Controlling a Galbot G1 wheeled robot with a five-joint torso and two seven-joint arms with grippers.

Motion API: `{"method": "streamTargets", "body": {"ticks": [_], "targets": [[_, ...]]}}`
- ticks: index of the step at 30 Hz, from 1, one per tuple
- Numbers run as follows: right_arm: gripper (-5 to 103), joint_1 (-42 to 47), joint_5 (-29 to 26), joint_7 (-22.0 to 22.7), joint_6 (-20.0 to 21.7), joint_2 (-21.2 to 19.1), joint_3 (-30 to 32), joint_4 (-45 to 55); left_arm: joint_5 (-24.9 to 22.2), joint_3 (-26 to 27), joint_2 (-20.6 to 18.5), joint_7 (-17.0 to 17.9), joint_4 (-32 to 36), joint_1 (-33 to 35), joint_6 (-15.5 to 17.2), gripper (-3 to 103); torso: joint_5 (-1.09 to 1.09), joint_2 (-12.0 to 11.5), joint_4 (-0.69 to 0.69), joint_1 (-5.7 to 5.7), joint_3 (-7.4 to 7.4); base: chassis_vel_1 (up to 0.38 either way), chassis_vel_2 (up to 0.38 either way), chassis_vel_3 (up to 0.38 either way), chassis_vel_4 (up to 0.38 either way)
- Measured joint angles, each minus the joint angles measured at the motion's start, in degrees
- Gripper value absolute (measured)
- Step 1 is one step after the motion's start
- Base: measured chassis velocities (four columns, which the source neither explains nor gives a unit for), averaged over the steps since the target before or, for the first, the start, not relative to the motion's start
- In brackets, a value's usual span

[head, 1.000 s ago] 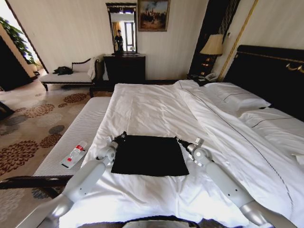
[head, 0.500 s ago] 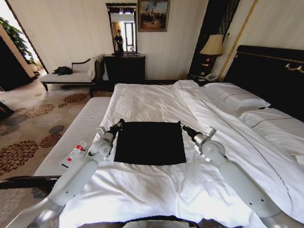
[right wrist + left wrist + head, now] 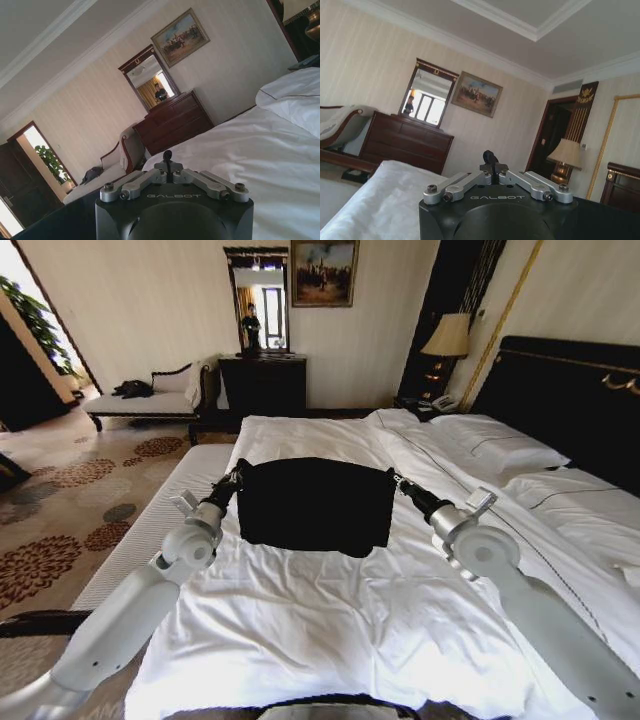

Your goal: Fold the clothes on the bed.

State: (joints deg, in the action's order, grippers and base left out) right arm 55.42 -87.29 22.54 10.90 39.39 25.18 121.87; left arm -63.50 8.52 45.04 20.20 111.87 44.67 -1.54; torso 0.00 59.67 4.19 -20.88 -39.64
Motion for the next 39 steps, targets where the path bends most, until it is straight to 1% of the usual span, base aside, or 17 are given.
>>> {"method": "streamTargets", "body": {"ticks": [4, 5, 8, 9, 13, 14, 19, 22, 25, 28, 30, 31, 33, 34, 37, 38, 39], "targets": [[1, 0.8, -0.2, 0.4, -0.1, -0.5, 1.1, 1.3, 0.3, 0.2, -0.2, 0.4, 0.7, 0.7, -1.4, 2, 0.00, 0.0, 0.00, 0.00, 0.00, 0.000, 0.000, 0.000, 0.000], [1, 2.0, -0.2, 0.8, -0.1, -0.7, 2.1, 2.4, 1.0, 0.4, -0.1, 1.2, 1.2, 1.3, -3.0, 2, -0.01, 0.0, 0.00, 0.00, 0.00, 0.000, 0.000, 0.000, 0.000], [1, 5.7, -0.1, 1.2, -0.2, -0.6, 5.1, 5.1, 1.3, 2.4, 0.1, 2.3, 3.2, 3.8, -4.0, 2, -0.01, 0.0, 0.00, 0.00, 0.00, 0.000, 0.000, 0.000, 0.000], [1, 5.7, -0.1, 1.2, -0.2, -0.6, 5.1, 5.1, 1.3, 2.4, 0.1, 2.3, 3.2, 3.8, -4.0, 2, -0.01, 0.0, 0.00, 0.00, 0.00, 0.000, 0.000, 0.000, 0.000], [1, 13.9, 0.4, 1.8, -0.1, 0.3, 9.9, 9.3, 1.8, 6.8, -0.5, 2.7, 8.1, 11.3, -3.4, 2, 0.00, 0.0, 0.01, 0.00, 0.00, 0.000, 0.000, 0.000, 0.000], [1, 13.9, 0.4, 1.8, -0.1, 0.3, 9.9, 9.3, 1.8, 6.8, -0.5, 2.7, 8.1, 11.3, -3.4, 2, 0.00, 0.0, 0.01, 0.00, 0.00, 0.000, 0.000, 0.000, 0.000], [1, 21.8, 1.2, 3.7, 0.3, 2.4, 13.0, 14.3, 3.8, 11.5, -0.5, 2.8, 15.6, 20.9, -2.6, 2, -0.01, 0.0, 0.00, 0.01, 0.01, 0.000, 0.000, 0.000, 0.000], [1, 23.8, 1.2, 4.6, 0.7, 3.0, 14.1, 15.9, 3.9, 13.6, -0.3, 3.3, 17.8, 24.1, -2.1, 2, 0.01, 0.0, 0.00, 0.01, 0.01, 0.000, 0.000, 0.000, 0.000], [1, 26.7, 0.6, 5.9, 1.6, 3.9, 15.8, 19.0, 3.9, 17.8, 0.5, 3.4, 20.5, 31.1, -1.1, 2, 0.00, 0.0, 0.01, 0.00, 0.00, 0.000, 0.000, 0.000, 0.000], [1, 27.0, 0.3, 6.4, 2.0, 4.3, 15.3, 19.4, 3.9, 19.1, 0.9, 3.1, 20.5, 33.7, -0.6, 2, -0.01, 0.0, -0.01, 0.01, 0.01, 0.000, 0.000, 0.000, 0.000], [1, 25.0, 0.9, 6.4, 2.2, 4.8, 11.6, 16.5, 4.5, 17.7, 1.6, 3.1, 17.1, 33.1, -0.3, 2, 0.00, 0.0, -0.01, 0.02, 0.01, 0.000, 0.000, 0.000, 0.000], [1, 25.0, 0.9, 6.4, 2.2, 4.8, 11.6, 16.5, 4.5, 17.7, 1.6, 3.1, 17.1, 33.1, -0.3, 2, 0.00, 0.0, -0.01, 0.02, 0.01, 0.000, 0.000, 0.000, 0.000], [1, 20.9, 1.3, 6.4, 2.3, 5.6, 7.1, 11.3, 4.8, 13.8, 3.0, 3.9, 11.3, 28.1, 0.0, 2, -0.01, 0.0, 0.00, 0.01, 0.00, 0.000, 0.000, 0.000, 0.000], [1, 20.9, 1.3, 6.4, 2.3, 5.6, 7.1, 11.3, 4.8, 13.8, 3.0, 3.9, 11.3, 28.1, 0.0, 2, -0.01, 0.0, 0.00, 0.01, 0.00, 0.000, 0.000, 0.000, 0.000], [1, 14.4, 2.3, 5.8, 2.8, 7.7, 1.7, 3.9, 5.5, 7.6, 5.6, 4.1, 3.9, 20.9, 0.2, 2, 0.00, 0.0, 0.00, -0.02, -0.02, 0.000, 0.000, 0.000, 0.000], [1, 10.6, 3.1, 5.3, 2.9, 9.1, -1.5, -0.9, 6.1, 4.0, 7.1, 3.9, -0.5, 16.8, 0.0, 2, 0.02, 0.0, 0.00, -0.03, -0.02, 0.000, 0.000, 0.000, 0.000], [1, 10.6, 3.1, 5.3, 2.9, 9.1, -1.5, -0.9, 6.1, 4.0, 7.1, 3.9, -0.5, 16.8, 0.0, 2, 0.02, 0.0, 0.00, -0.03, -0.02, 0.000, 0.000, 0.000, 0.000]]}}
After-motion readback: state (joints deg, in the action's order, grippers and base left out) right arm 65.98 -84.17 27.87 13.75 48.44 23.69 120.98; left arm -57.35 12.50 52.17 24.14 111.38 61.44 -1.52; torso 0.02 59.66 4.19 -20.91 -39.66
